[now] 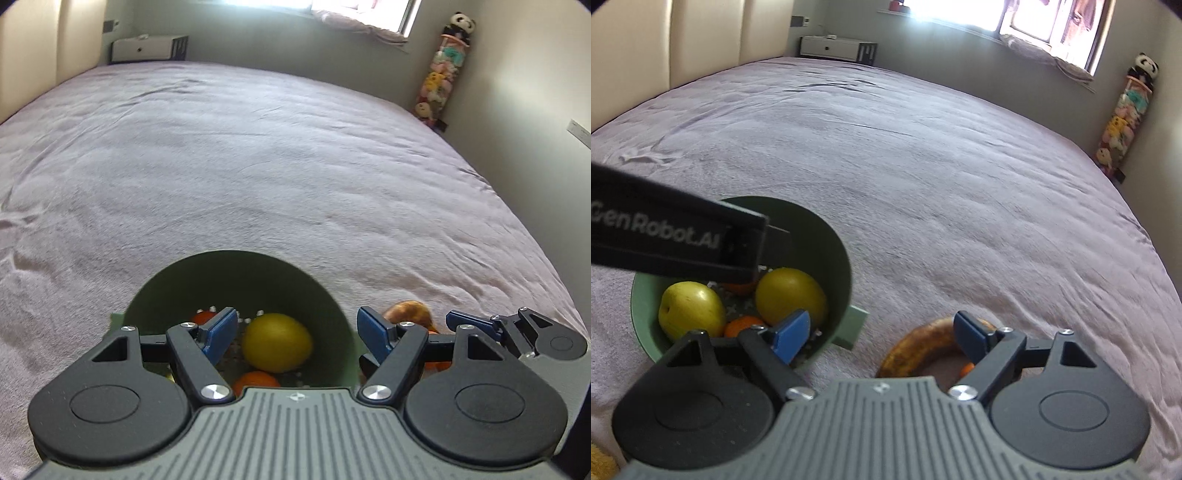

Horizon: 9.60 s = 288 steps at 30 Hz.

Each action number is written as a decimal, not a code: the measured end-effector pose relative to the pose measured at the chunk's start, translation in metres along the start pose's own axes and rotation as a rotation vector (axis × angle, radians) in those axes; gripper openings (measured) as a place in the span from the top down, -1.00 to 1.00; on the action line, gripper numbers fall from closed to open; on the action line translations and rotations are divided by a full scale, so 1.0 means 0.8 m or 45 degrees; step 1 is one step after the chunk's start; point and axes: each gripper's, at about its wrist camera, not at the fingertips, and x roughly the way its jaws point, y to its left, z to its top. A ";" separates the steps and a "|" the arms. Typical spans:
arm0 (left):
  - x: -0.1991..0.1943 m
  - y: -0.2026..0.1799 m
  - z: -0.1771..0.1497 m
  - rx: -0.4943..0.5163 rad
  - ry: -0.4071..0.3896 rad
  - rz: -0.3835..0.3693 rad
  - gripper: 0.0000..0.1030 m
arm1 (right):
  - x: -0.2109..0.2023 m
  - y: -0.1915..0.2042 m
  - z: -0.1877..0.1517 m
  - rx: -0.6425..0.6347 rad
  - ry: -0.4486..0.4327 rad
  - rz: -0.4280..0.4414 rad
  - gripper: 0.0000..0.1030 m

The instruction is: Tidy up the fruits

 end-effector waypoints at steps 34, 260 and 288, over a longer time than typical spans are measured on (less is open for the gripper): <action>0.017 -0.147 -0.083 0.450 -0.083 -0.240 -0.66 | -0.050 -0.195 -0.150 0.745 0.152 -0.226 -0.45; 0.028 -0.142 -0.067 0.526 0.037 -0.058 -0.22 | -0.035 -0.182 -0.110 0.752 0.076 -0.040 -0.29; 0.127 -0.176 -0.124 0.669 0.000 0.279 -0.07 | 0.050 -0.179 -0.132 0.802 0.266 0.042 0.12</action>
